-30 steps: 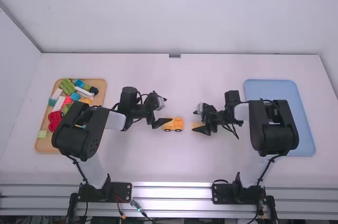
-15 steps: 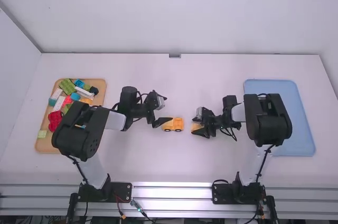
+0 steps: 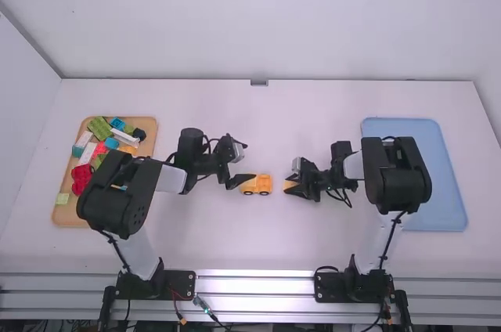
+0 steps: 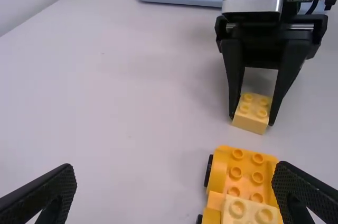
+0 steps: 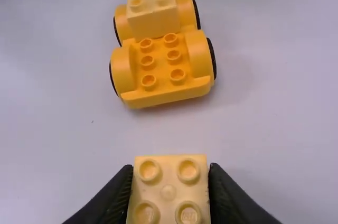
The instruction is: Assemble lego blocks to make yellow taxi
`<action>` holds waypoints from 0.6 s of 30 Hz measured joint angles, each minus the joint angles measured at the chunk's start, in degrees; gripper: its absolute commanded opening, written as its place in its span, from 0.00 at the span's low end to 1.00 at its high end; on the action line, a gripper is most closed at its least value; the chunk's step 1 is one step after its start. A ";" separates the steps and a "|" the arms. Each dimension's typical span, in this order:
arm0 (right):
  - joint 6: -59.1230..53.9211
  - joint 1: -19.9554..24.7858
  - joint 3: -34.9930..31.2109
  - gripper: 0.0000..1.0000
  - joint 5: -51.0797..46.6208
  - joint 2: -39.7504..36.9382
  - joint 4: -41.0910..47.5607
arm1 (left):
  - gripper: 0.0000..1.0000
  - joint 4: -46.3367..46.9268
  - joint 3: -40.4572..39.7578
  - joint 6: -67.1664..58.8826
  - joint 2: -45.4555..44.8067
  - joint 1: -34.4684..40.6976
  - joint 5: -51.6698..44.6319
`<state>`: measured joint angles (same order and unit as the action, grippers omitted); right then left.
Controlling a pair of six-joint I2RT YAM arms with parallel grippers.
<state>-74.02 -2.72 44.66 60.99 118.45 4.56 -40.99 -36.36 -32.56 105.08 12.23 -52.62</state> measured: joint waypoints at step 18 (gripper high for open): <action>-5.29 -2.47 4.57 0.27 -1.25 -1.84 9.25 | 0.99 10.19 0.00 -8.70 0.70 0.26 -3.52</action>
<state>-79.31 -5.19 49.23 59.75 116.62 13.80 -30.81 -36.36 -41.25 105.78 12.49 -56.14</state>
